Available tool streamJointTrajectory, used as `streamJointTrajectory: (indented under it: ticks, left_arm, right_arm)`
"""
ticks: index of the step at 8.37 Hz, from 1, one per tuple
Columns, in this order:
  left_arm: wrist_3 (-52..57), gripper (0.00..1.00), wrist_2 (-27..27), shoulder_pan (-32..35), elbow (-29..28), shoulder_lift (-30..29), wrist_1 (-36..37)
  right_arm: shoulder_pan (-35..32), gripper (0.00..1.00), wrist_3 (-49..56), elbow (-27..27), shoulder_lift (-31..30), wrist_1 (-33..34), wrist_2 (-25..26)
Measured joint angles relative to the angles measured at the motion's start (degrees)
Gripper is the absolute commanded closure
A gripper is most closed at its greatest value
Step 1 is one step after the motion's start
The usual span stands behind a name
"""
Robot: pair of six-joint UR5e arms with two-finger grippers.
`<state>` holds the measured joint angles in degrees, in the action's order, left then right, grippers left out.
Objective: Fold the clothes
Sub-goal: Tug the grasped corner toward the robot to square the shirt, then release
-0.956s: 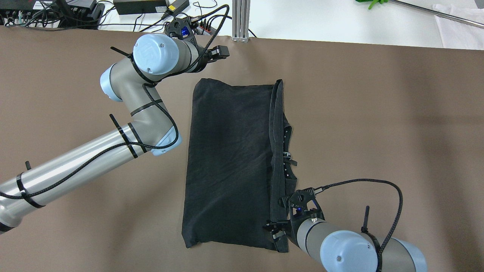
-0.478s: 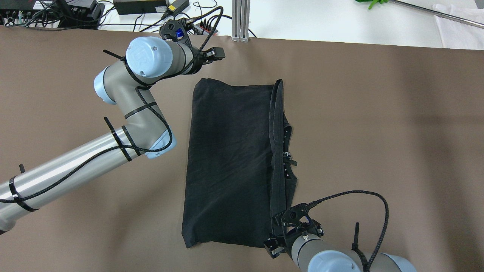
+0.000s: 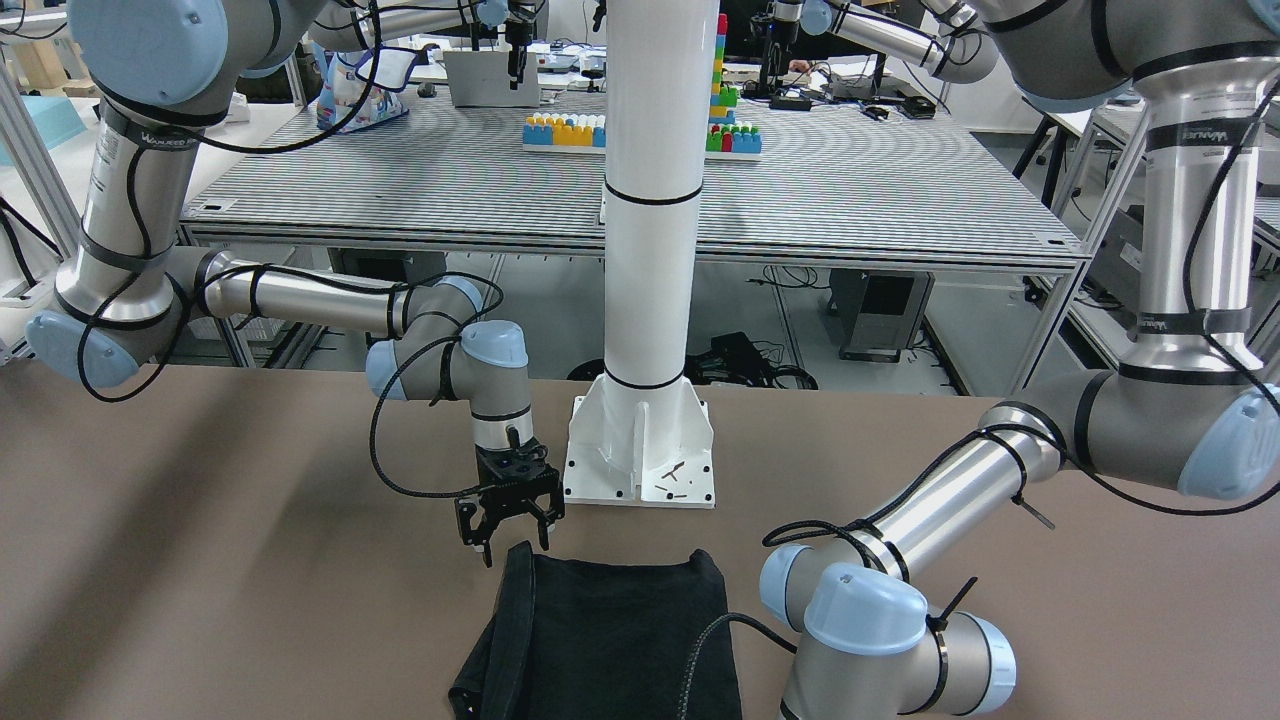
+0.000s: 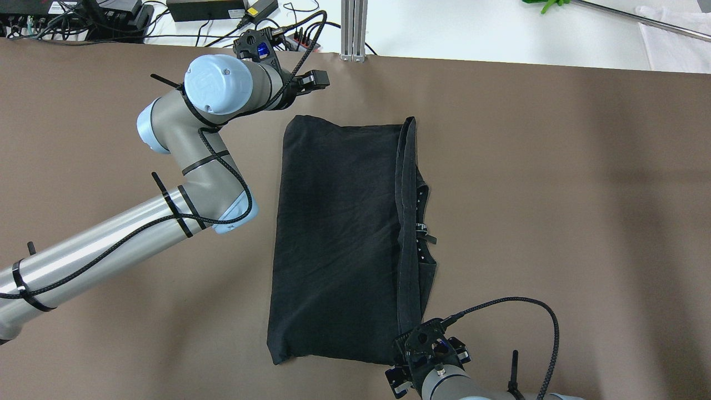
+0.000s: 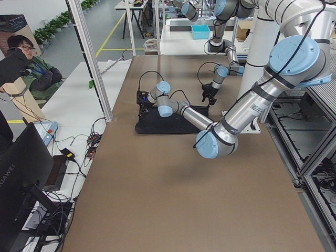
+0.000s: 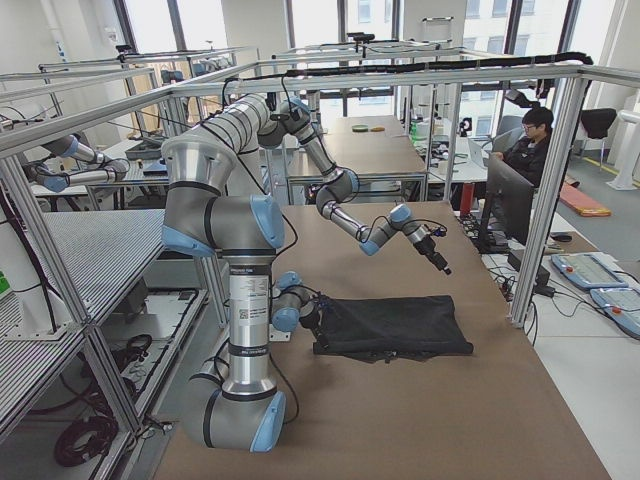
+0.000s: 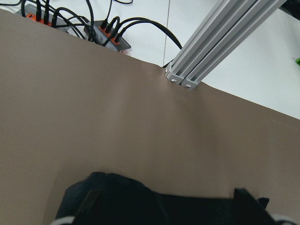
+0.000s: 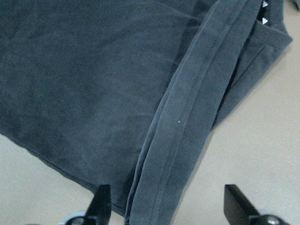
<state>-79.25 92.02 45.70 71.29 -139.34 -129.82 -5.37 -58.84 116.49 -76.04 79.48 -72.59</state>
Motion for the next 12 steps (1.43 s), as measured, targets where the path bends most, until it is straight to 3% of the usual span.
streamJointTrajectory:
  ticks: [2, 3, 4, 5, 7, 12]
  left_arm:
    - [0.1, 0.0, 0.0, 0.0, 0.0, 0.0, 0.0]
    - [0.1, 0.0, 0.0, 0.0, 0.0, 0.0, 0.0]
    - [0.1, 0.0, -0.1, 0.0, 0.0, 0.0, 0.0]
    - [0.1, 0.0, -0.1, 0.0, 0.0, 0.1, 0.0]
    - [0.1, 0.0, -0.1, 0.0, 0.0, 0.5, 0.0]
    - [0.2, 0.0, 0.0, -0.1, 0.1, 0.6, 0.0]
  right_arm:
    - [1.4, 0.26, -0.2, -0.4, 0.0, 0.1, 1.6]
    - [1.8, 0.34, -0.3, -0.6, 0.0, 0.1, 1.9]
    - [2.1, 0.57, -0.5, -0.9, 0.2, 0.1, 2.4]
    - [2.7, 0.74, -0.6, -1.2, 0.3, 0.2, 3.2]
    - [3.2, 0.99, -0.6, -1.4, 0.3, 0.1, 4.0]
    - [2.2, 1.0, -0.3, 1.0, -0.9, 0.0, 4.1]
